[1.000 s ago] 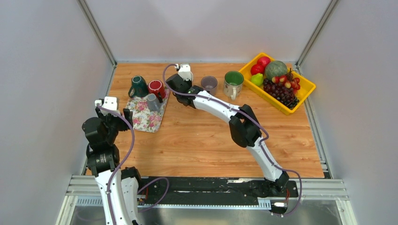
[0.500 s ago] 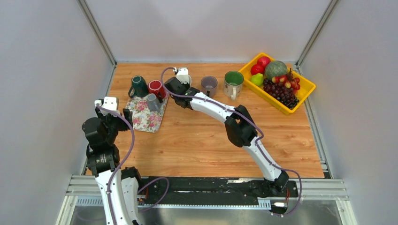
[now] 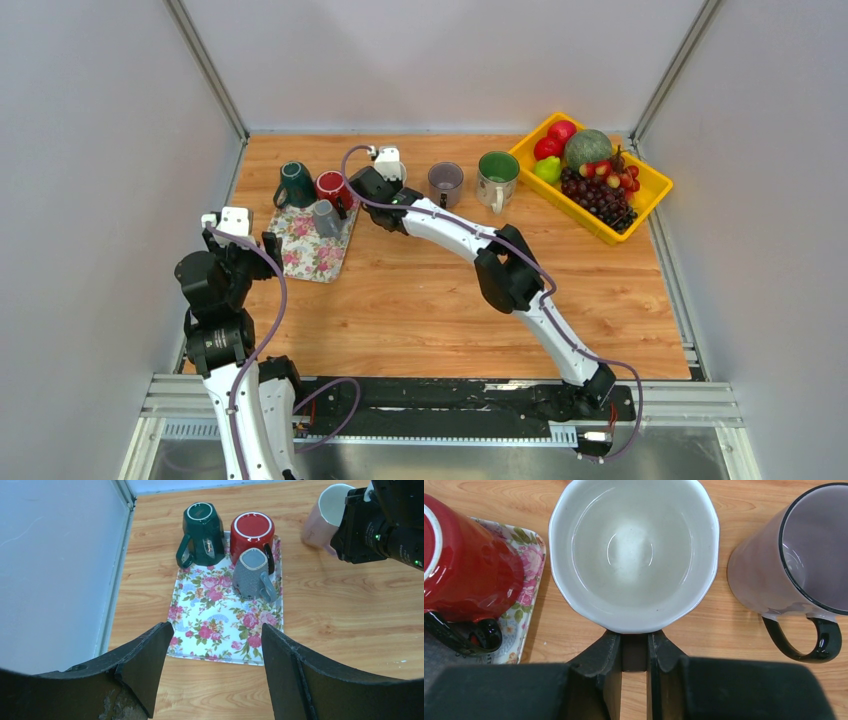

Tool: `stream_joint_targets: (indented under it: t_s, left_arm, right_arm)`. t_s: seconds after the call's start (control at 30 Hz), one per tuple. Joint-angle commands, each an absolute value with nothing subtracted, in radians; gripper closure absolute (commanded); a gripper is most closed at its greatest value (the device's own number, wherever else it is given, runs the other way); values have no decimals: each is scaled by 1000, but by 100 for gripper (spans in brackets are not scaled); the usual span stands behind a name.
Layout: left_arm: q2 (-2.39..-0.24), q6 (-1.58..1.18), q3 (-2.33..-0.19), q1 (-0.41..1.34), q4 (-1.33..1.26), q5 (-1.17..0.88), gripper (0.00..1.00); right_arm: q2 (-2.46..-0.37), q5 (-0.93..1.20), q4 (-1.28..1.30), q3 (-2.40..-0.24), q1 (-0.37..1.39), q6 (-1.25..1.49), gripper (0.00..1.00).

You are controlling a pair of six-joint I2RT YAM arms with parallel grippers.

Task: Turn the mug right side up
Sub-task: Place the cup at the center of the board.

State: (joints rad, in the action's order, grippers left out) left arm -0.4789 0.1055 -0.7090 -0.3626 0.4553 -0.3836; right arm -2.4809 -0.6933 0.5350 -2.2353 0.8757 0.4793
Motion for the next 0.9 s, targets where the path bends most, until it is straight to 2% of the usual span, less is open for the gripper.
stream_joint_targets:
  t_s: [0.0,0.87]
  left_arm:
    - [-472,91,-703,-376,418,-392,24]
    - [-469,88,-703,-377,417,-390,24]
  right_arm:
    - [-2461,-739,476,-2309,867,505,100]
    - [-2430,-732,492,-2268,863,530,96]
